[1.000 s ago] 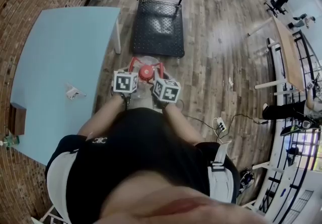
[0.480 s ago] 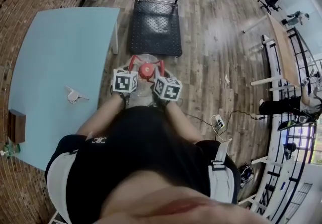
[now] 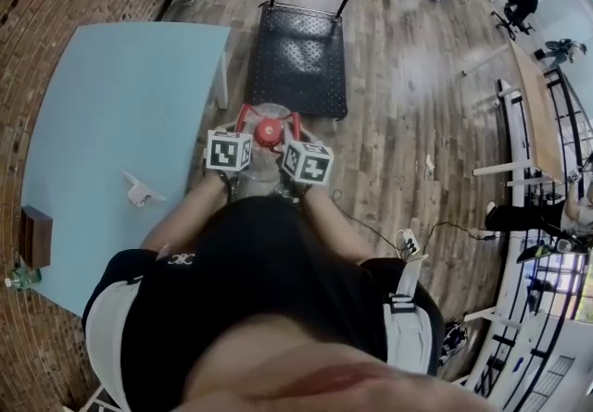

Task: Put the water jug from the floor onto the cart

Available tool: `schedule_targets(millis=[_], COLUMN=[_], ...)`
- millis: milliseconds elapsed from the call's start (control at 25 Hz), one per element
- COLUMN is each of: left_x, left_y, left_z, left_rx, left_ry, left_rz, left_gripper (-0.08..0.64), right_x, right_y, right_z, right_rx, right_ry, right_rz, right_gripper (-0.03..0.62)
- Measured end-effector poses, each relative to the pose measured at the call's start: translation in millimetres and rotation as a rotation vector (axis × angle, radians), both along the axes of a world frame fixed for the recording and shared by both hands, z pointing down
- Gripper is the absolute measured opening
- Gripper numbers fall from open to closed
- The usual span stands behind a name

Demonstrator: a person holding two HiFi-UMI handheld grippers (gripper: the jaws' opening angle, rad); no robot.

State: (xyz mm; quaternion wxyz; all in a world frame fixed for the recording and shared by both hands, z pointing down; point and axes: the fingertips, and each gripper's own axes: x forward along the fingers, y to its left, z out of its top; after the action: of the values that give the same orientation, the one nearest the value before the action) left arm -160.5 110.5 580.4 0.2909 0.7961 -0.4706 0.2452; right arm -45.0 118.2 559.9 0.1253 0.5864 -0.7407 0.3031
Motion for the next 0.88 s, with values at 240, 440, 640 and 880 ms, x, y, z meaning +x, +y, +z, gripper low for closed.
schedule_targets(millis=[240,440,640,880], left_x=[19,40,62,99], left_y=[-48,-82,-112,-136], left_z=[-7,-9,-8,-3], left_rx=[0.008,0.006,-0.004,-0.012], left_ry=[-0.022,-0.033,-0.05,-0.072], left_rz=[-0.026,-0.055,-0.078,-0.088], left_gripper=[0.002,0.002,0.002,0.002], right_x=[19,40,60,96], right_y=[-50,-87,-120,-145], right_z=[2,-1,-3,3], right_rx=[-0.008,-0.01,-0.004,-0.009], right_ry=[-0.021,-0.032,-0.045,-0.071], right_rz=[-0.031,-0.055,-0.087,-0.092], right_gripper=[0.017,0.017,0.017,0.017])
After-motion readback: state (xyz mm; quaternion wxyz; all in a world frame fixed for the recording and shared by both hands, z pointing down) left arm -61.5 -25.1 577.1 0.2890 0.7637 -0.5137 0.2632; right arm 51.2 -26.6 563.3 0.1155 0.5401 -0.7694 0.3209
